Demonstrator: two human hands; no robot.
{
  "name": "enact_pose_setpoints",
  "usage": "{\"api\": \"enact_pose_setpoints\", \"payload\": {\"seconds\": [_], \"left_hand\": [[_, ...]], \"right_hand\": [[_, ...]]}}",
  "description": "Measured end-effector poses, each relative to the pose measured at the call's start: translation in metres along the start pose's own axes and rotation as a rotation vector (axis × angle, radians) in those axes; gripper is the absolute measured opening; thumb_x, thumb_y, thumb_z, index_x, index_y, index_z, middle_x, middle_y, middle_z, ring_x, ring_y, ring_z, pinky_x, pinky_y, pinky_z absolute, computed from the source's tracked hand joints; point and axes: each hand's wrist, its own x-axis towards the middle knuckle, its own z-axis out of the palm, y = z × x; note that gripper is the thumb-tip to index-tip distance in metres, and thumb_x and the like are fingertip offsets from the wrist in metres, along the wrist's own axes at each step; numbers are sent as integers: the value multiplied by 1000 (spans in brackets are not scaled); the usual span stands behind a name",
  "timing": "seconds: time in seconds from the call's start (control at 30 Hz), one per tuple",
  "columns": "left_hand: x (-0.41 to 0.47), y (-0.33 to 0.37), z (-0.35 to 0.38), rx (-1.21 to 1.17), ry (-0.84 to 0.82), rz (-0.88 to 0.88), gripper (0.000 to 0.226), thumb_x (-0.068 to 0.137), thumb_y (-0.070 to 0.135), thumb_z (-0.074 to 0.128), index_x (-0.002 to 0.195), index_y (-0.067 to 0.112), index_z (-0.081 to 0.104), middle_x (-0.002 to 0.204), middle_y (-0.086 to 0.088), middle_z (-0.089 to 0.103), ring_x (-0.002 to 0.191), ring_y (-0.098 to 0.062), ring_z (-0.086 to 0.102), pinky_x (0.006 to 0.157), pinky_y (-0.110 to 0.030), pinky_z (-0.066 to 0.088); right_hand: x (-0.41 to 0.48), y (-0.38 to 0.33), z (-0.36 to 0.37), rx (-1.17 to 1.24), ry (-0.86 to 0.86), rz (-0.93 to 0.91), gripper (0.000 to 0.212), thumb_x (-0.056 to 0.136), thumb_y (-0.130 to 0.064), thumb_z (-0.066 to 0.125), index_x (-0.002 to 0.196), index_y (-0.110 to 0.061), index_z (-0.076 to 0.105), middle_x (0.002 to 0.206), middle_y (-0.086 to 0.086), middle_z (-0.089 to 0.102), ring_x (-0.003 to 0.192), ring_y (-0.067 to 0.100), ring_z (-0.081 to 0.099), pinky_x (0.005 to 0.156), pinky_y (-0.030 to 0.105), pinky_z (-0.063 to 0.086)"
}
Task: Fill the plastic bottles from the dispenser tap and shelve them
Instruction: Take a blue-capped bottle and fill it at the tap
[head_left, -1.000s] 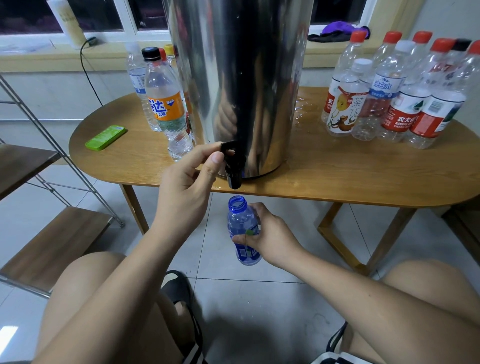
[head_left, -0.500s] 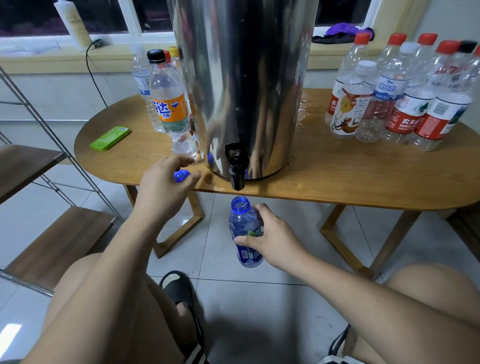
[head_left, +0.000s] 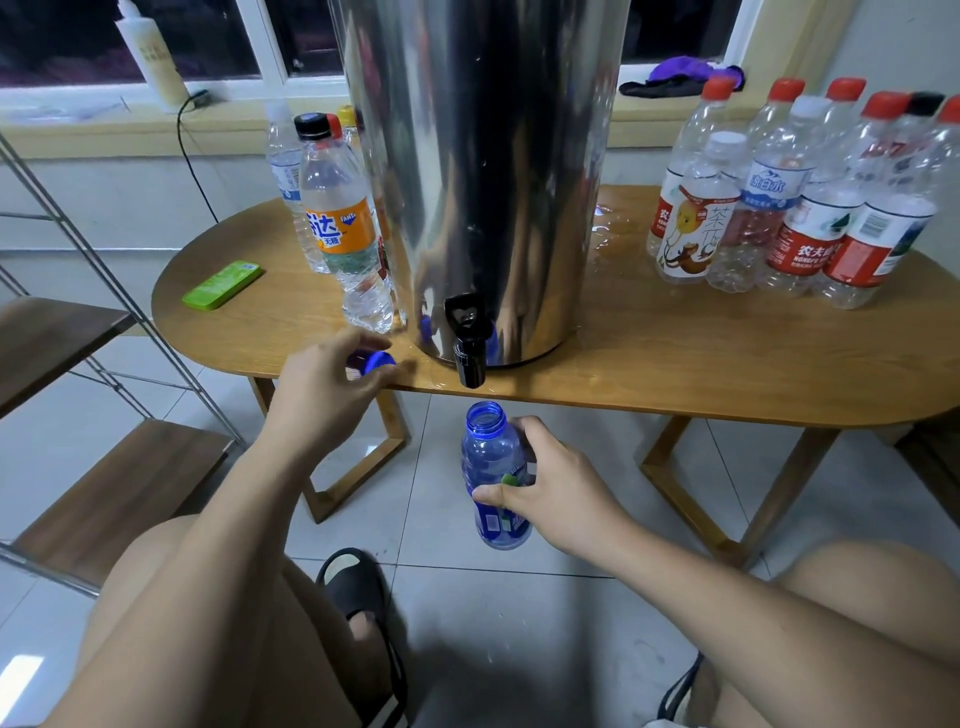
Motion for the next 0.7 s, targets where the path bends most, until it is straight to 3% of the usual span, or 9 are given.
{"api": "enact_pose_setpoints", "payload": {"seconds": [0.1,0.23,0.33,0.57,0.63,0.7], "left_hand": [[-19,18,-9,-179,-129,45,28,92,47,82,117,35,77,103,17,77,98,0,72,73,-13,50],[-37,34,-3,-354,-283,41,32,84,51,84,107,29,79,102,9,79,97,-13,75,84,-35,62],[-46,44,6,-394,-292,101,33,83,47,86,108,28,78,105,12,79,98,-11,75,82,-31,60],[-51,54,16,-262,-267,221,34,78,52,89,104,31,82,92,14,76,86,-6,69,71,-13,48],[-53,57,18,-111,-239,269,41,75,63,86,99,31,80,90,15,71,84,-5,66,68,-15,49],[-53,61,20,39,-236,254,55,71,77,78,95,28,75,87,14,67,80,-6,64,66,-25,54]], "right_hand": [[-3,1,-2,-17,10,-13,72,80,-46,94,137,-39,52,124,-19,70,113,2,66,99,33,59],[-7,0,-4,-36,0,-21,69,78,-49,95,133,-41,53,124,-18,71,112,4,68,99,37,60],[-11,-1,-3,-52,-28,-26,66,79,-49,94,131,-42,53,123,-19,71,111,4,68,98,38,61],[-16,-2,0,-57,-65,-28,64,78,-49,92,128,-42,53,122,-17,72,109,9,70,95,45,63],[-17,-1,1,-82,-69,-39,65,76,-52,92,128,-43,53,122,-16,71,109,9,70,95,45,62],[-18,0,3,-99,-68,-51,66,76,-51,93,128,-45,53,122,-17,71,111,8,69,96,43,61]]}}
